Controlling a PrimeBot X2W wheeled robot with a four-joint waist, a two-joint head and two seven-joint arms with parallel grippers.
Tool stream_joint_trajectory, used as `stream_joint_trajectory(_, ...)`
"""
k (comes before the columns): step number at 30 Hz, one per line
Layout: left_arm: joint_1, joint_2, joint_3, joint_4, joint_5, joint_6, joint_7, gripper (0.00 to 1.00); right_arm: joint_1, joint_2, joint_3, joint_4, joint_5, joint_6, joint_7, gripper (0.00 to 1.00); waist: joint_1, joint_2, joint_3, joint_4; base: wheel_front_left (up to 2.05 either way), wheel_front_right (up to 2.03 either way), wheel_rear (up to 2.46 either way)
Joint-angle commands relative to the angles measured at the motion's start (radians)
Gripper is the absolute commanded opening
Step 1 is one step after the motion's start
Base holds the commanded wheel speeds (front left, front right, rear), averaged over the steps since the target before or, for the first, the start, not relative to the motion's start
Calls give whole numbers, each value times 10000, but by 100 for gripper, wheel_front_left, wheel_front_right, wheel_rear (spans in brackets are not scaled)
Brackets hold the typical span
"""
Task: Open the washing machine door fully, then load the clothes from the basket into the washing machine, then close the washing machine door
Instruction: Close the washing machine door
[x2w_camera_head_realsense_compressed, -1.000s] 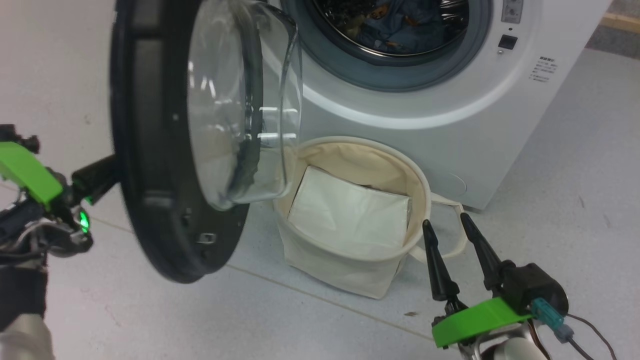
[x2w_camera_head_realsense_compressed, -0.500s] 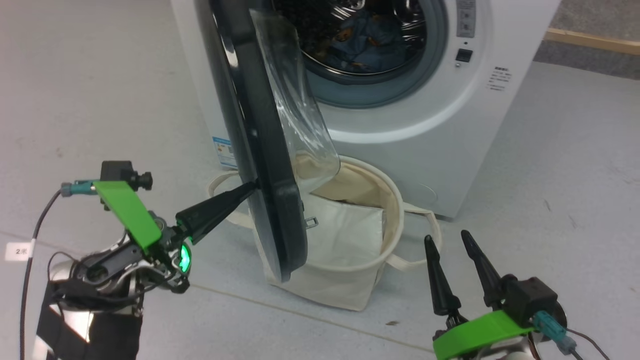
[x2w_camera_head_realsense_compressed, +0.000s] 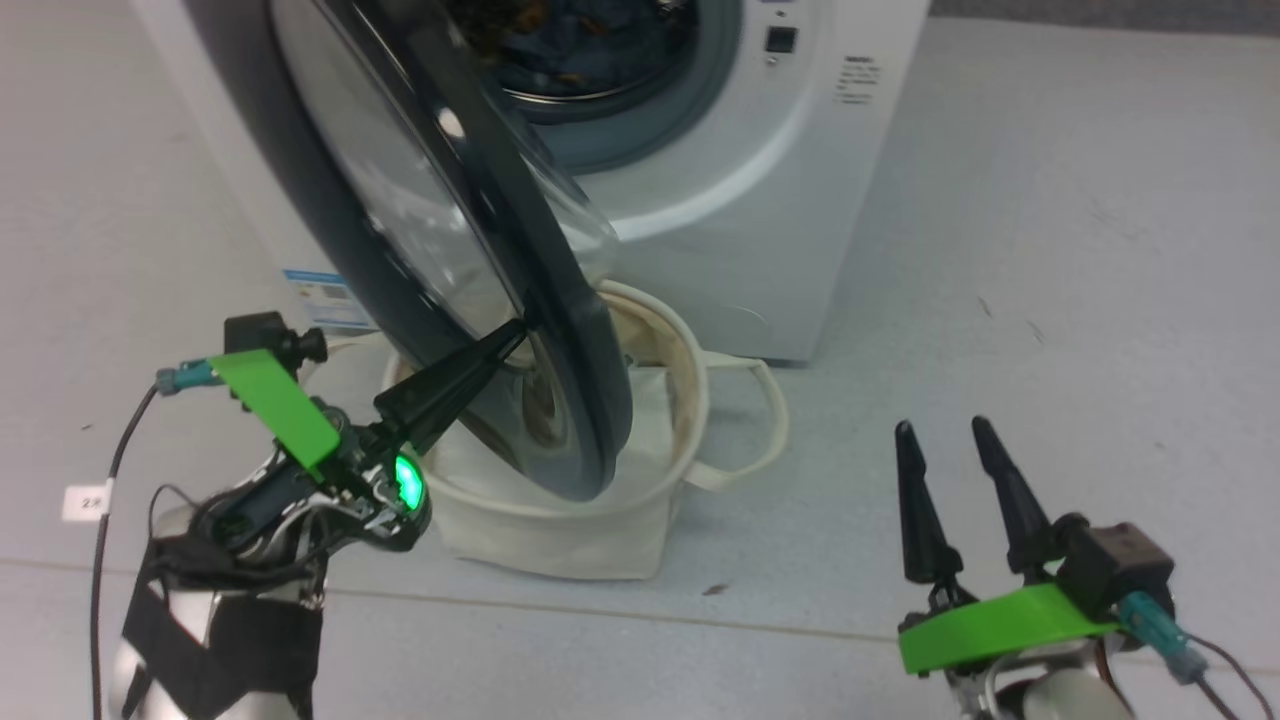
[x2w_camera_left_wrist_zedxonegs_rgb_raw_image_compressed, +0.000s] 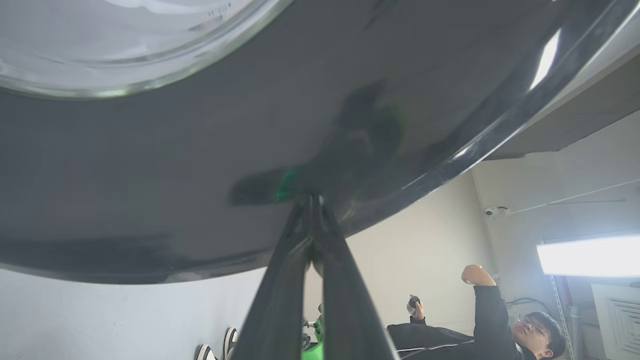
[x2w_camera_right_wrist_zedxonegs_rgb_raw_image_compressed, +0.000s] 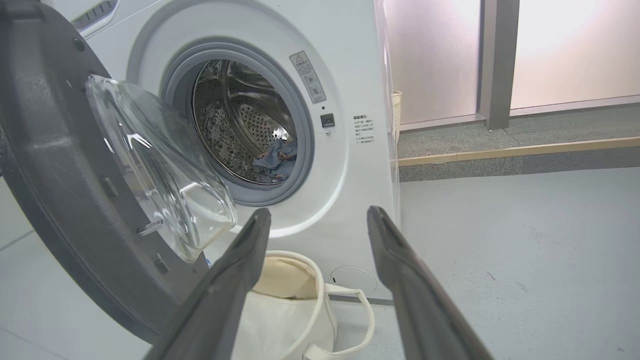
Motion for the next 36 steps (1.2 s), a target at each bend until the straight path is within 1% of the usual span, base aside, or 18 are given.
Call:
stream_joint_trajectory(1,-616,90,78,-155,-182,-159,-157,0,-506,48,71,-415,89,8,-49,100,0,0,339,-542,0,0,0)
stream_joint_trajectory(6,-1006,86,-406,294,-616,-505,-750,0,-679,48,-146,-502,74,8,-49,100,0,0,633,-1136,0,0,0)
stream_joint_trajectory(9,-1227,86,-376,760,-796,-667,-1224,0,-773,48,-180,-527,119,8,-49,100,0,0,749,-1474,0,0,0)
stream_joint_trajectory(11,-1296,85,-318,925,-790,-712,-1377,0,-798,49,-202,-538,159,8,-49,100,0,0,793,-1576,0,0,0)
stream_joint_trajectory(12,-1418,85,-272,1196,-729,-816,-1571,0,-826,49,-296,-554,211,8,-49,100,0,0,877,-1688,0,0,0)
stream_joint_trajectory(17,-1508,141,-362,1448,-393,-1075,-1789,0,-801,49,-421,-502,177,8,-49,100,0,0,889,-1616,0,0,0)
stream_joint_trajectory(19,-1403,247,-478,1245,25,-1151,-2030,0,-794,49,-460,-486,209,8,-49,100,0,0,808,-1495,0,0,0)
stream_joint_trajectory(21,-1187,308,-589,703,336,-1183,-2178,0,-795,49,-486,-506,219,8,-49,100,0,0,724,-1340,0,0,0)
stream_joint_trajectory(23,-839,516,-771,-198,995,-1190,-2598,0,-797,49,-486,-565,221,8,-49,100,0,0,659,-1150,0,0,0)
stream_joint_trajectory(24,-615,671,-939,-652,1503,-1191,-2941,0,-794,49,-489,-622,250,8,-49,100,0,0,627,-1042,0,0,0)
stream_joint_trajectory(27,125,1289,-1864,-1928,3425,-1193,-4385,0,-753,49,-479,-788,245,8,-49,100,0,0,513,-711,0,0,0)
stream_joint_trajectory(30,868,1858,-2759,-2621,4865,-1194,-6200,0,-680,49,-374,-941,223,8,-49,100,0,0,382,-433,0,0,0)
stream_joint_trajectory(32,1261,2377,-3280,-2500,6231,-1194,-7658,0,-606,49,-296,-1024,215,8,-49,100,0,0,286,-266,0,0,0)
stream_joint_trajectory(34,1504,2681,-3546,-1947,7817,-1164,-9244,0,-520,49,-208,-1086,191,8,-49,100,0,0,211,-98,0,0,0)
stream_joint_trajectory(36,1645,2649,-3627,-1324,9061,-737,-10664,0,-442,49,-144,-1111,140,8,-49,100,0,0,158,54,0,0,0)
